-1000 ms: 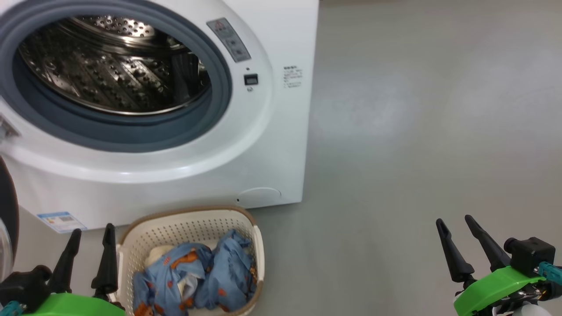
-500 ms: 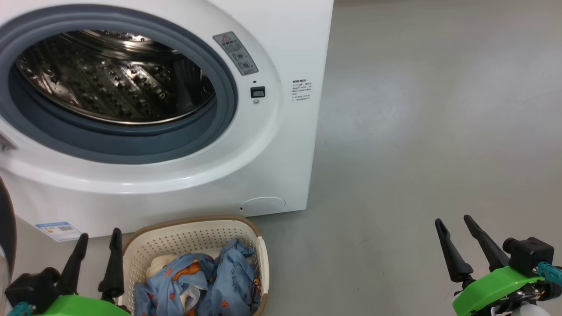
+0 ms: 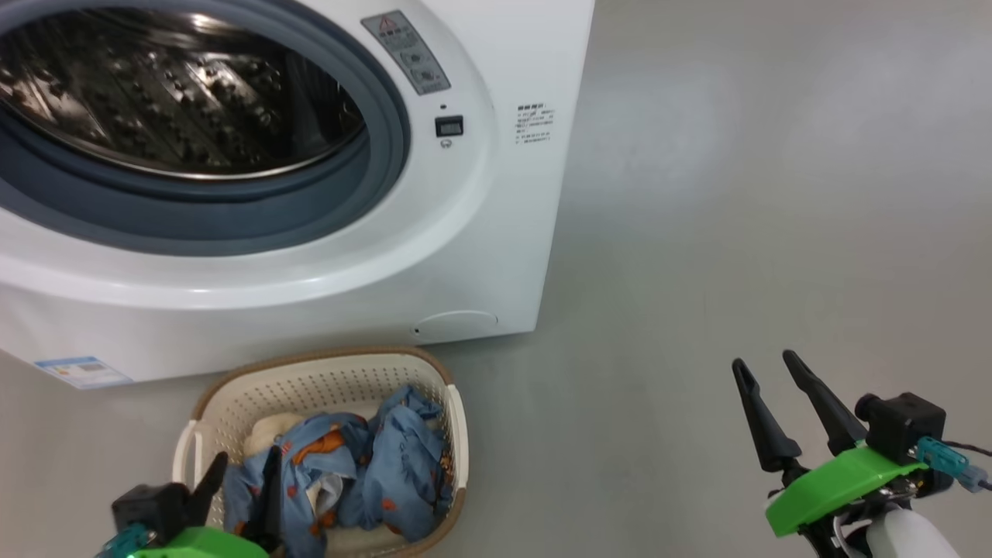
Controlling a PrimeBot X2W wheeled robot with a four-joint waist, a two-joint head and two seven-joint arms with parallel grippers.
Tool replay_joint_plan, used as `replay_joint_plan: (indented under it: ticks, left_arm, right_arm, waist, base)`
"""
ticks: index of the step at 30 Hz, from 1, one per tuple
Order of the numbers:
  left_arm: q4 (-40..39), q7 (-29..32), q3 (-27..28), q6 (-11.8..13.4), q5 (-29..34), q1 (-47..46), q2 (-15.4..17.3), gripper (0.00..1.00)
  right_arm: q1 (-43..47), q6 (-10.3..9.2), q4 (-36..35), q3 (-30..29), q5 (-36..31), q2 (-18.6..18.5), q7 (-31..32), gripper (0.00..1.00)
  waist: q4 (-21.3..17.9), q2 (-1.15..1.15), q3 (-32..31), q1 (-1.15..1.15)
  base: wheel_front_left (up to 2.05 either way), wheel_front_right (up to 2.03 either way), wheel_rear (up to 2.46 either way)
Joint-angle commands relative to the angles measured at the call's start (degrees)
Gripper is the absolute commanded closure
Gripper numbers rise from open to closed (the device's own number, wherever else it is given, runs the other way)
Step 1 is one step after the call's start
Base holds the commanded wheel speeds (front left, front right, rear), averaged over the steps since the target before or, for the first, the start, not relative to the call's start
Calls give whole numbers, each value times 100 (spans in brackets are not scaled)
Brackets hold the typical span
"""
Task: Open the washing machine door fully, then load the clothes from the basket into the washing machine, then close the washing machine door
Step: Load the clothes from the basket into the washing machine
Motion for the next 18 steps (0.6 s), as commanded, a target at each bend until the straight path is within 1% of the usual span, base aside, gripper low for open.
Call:
replay_joint_plan:
  ticks: [1, 3, 4, 5, 6, 7, 8, 14, 18]
  left_arm:
    - [-12, -38, 126, -9, -41, -259, 132, 0]
    - [305, -38, -58, -9, -112, -463, 156, 0]
    - [305, -38, -58, -9, -112, -463, 156, 0]
    - [965, -38, -388, -9, -265, -970, 239, 0]
    - [1126, -38, -479, -9, -308, -1103, 264, 0]
    - [1770, -38, -891, -9, -480, -1672, 390, 0]
    - [1770, -38, -891, -9, -480, -1672, 390, 0]
    - [2565, -38, -1500, -9, -824, -2493, 581, 0]
    - [2955, -32, -1884, -9, -1076, -2942, 703, 0]
  right_arm:
    - [-118, 17, -143, 136, -46, -25, -69, 0]
    - [-206, 17, -151, 179, -58, 15, -69, 0]
    - [-206, 17, -151, 179, -58, 15, -69, 0]
    - [-405, 17, -188, 215, -88, 95, -69, 0]
    - [-457, 17, -202, 223, -99, 116, -69, 0]
    - [-687, 17, -247, 262, -139, 189, -69, 0]
    - [-687, 17, -247, 262, -139, 189, -69, 0]
    - [-1023, 17, -351, 286, -199, 294, -69, 0]
    - [-1212, 17, -423, 282, -240, 361, -69, 0]
  waist:
    - [-43, 0, 241, 0]
    - [-62, 0, 424, 0]
    - [-62, 0, 424, 0]
    - [-98, 0, 836, 0]
    - [-111, 0, 937, 0]
    - [-173, 0, 1357, 0]
    - [-173, 0, 1357, 0]
    - [-277, 0, 1936, 0]
    - [-326, 0, 2268, 0]
  base:
    - [0, 0, 0]
    - [0, 0, 0]
    - [0, 0, 0]
    - [0, 0, 0]
    - [0, 0, 0]
    - [0, 0, 0]
    - [0, 0, 0]
    - [0, 0, 0]
    - [0, 0, 0]
